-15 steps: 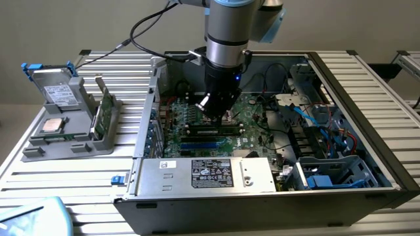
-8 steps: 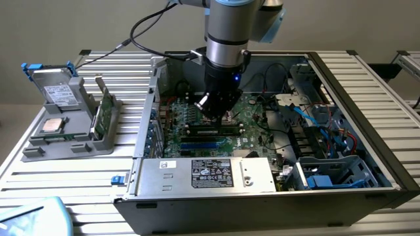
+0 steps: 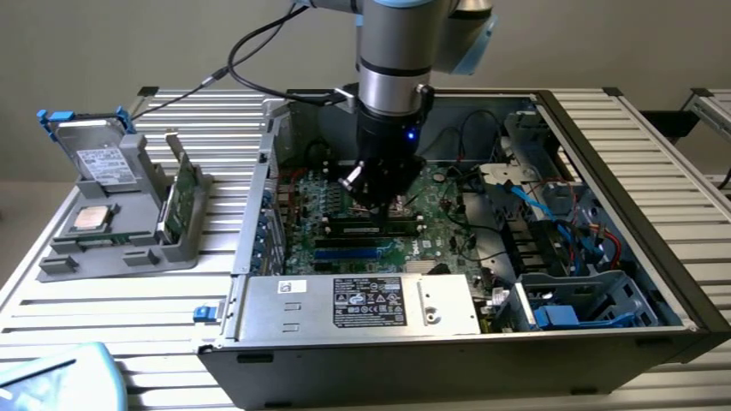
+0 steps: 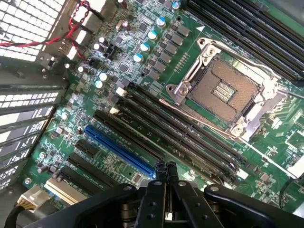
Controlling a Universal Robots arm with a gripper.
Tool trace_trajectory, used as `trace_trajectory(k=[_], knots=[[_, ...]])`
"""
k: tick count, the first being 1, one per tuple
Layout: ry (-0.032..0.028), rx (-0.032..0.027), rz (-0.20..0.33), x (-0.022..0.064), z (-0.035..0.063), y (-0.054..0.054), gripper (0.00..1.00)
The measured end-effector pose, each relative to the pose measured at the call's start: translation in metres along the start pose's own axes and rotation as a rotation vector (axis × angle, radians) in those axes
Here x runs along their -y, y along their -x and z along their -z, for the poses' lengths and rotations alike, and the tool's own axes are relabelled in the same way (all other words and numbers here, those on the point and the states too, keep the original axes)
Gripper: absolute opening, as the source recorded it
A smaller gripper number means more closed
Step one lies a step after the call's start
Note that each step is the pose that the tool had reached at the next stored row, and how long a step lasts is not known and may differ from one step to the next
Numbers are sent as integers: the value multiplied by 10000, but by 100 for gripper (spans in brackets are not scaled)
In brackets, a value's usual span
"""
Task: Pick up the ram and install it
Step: 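Press down the ram until it locks into place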
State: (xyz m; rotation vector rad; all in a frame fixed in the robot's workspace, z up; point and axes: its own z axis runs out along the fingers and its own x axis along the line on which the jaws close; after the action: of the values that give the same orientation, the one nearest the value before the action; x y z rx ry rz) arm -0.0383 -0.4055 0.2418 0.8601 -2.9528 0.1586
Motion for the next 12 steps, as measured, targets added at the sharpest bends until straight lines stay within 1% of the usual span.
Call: trace_trajectory(k=[2,3,4,5,8,12], knots=[[-76,129,-170,-1,1,1,11],[-105,182,-266,-2,2,2,11],[-124,219,-366,-2,1,2,11],[-133,241,-475,-2,1,2,11],[-137,251,-842,-2,2,2,11],[-106,210,-1412,-2,3,0,11]])
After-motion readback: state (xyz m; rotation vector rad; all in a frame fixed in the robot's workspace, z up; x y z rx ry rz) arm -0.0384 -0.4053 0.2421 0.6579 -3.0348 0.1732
